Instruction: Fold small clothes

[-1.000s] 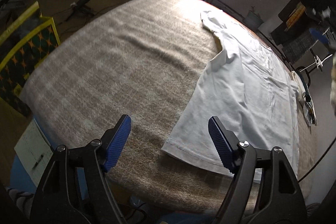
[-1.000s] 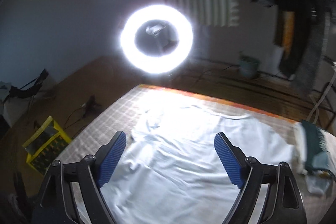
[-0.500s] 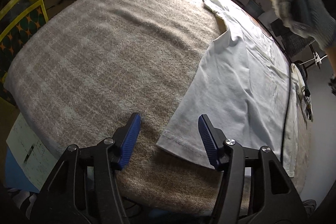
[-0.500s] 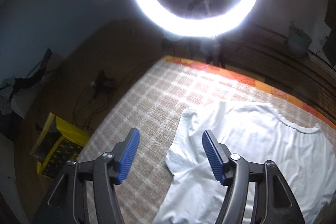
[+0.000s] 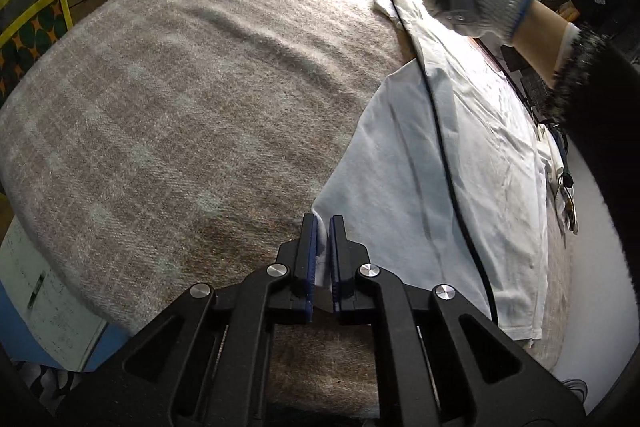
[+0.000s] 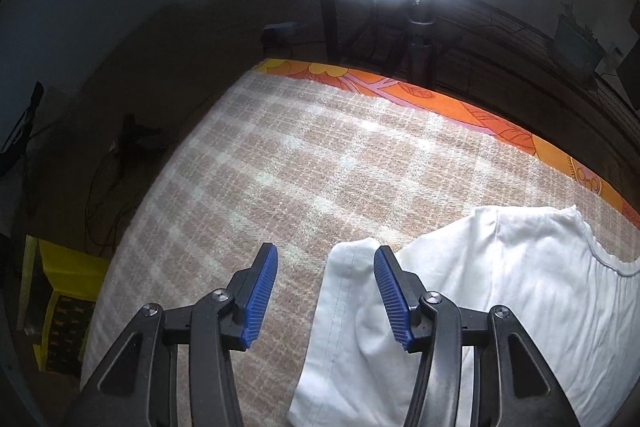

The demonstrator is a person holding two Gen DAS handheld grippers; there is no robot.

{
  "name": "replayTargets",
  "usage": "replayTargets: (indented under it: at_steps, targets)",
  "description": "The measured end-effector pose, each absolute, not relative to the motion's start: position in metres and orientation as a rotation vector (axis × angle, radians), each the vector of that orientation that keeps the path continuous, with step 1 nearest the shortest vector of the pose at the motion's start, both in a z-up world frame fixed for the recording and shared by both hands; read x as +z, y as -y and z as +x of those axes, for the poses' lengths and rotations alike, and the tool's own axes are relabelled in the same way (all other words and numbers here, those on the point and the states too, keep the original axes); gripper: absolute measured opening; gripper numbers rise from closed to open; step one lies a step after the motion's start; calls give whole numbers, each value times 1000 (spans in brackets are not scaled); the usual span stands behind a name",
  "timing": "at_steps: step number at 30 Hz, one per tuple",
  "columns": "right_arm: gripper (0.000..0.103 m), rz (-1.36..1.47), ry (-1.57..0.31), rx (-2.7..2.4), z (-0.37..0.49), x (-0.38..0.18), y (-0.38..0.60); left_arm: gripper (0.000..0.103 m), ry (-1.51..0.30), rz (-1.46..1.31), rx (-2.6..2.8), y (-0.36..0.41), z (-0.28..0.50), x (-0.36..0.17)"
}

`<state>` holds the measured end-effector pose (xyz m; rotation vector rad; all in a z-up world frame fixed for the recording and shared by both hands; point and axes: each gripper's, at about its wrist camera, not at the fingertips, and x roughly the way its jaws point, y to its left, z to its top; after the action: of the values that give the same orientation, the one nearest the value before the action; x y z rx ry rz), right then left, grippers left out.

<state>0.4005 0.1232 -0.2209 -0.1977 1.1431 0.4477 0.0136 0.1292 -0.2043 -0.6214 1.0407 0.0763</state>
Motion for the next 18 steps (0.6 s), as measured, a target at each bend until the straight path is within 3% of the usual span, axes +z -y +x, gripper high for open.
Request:
replayTargets:
  at_steps: [2,5,8,9,10,18]
  targets:
    - [53,-239,-1156,432,405,-231,-129,4,-1036,-630,77,-130,13,-203]
    - [43,-331,-1134,420,401,-240,-134,3,-1030,-629,77,-131,14,-203]
    - [20,-411,-1105,416,397,-240,-137,1,-1015,-614,74,-128,14,-199]
    - [6,-430,-1098,421,395,-239,-135,1,-1008,-608,73,-127,14,-197]
    - [1,-437,-1095,430,396,-236,-133,1,-1000,-603,71,-126,13,-195]
    - [0,-329,-1050,465,399,-200,-92,0,-944,-575,52,-120,8,-178]
